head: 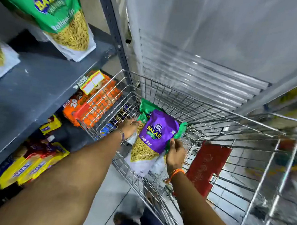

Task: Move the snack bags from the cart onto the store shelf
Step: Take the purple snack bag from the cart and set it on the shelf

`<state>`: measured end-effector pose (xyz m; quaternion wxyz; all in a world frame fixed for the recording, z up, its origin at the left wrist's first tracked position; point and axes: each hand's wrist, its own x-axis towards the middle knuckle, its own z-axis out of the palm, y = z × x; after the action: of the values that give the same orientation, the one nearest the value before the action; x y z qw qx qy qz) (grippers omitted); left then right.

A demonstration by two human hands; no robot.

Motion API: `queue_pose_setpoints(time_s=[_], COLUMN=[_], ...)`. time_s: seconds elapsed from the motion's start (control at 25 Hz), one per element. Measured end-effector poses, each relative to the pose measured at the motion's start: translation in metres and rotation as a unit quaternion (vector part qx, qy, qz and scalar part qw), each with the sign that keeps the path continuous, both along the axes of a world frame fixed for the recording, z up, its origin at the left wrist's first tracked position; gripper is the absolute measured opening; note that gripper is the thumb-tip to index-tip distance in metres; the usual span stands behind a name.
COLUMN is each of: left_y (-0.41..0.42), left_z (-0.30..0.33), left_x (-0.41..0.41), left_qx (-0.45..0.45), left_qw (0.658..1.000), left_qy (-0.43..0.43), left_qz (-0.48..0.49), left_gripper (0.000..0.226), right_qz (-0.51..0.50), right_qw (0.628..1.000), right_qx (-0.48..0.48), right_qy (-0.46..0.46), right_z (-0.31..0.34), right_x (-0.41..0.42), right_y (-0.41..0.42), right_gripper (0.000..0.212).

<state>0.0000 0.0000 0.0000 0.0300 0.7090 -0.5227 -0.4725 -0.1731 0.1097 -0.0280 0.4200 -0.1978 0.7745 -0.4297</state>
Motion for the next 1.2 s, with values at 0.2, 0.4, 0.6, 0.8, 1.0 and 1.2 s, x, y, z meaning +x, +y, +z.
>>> queue_pose_setpoints(time_s=[0.2,0.4,0.6,0.8,1.0,1.2], left_y=[-0.012,-0.031,-0.034,-0.035,-0.029,-0.010], left_z=[-0.025,-0.091,-0.085,-0.074,-0.018,0.061], left_x=[-0.022,-0.020,-0.033,-0.021,-0.003,0.021], left_qx=[0.075,0.102,0.113,0.086,0.044,-0.075], left_qw=[0.995,0.991,0.983,0.964,0.928,0.876], left_qy=[0.054,0.055,0.088,0.179,0.282,0.345], left_qz=[0.041,0.063,0.113,0.179,0.240,0.328], left_gripper=[0.042,0.027,0.022,0.026,0.014,0.010], right_qz=[-0.080,-0.096,-0.076,-0.070,-0.050,0.043], right_qw=[0.997,0.995,0.997,0.996,0.992,0.976], right_qx=[0.019,0.010,-0.001,-0.043,-0.109,-0.198], right_qy=[-0.015,0.000,-0.003,-0.024,-0.038,-0.075], right_z=[-0.022,-0.028,-0.043,-0.035,0.013,0.086], right_x=[0.006,0.015,0.021,0.016,0.022,0.015], right_y=[-0.011,-0.013,-0.015,-0.015,-0.018,-0.044], right_gripper=[0.031,0.028,0.026,0.021,0.032,0.016])
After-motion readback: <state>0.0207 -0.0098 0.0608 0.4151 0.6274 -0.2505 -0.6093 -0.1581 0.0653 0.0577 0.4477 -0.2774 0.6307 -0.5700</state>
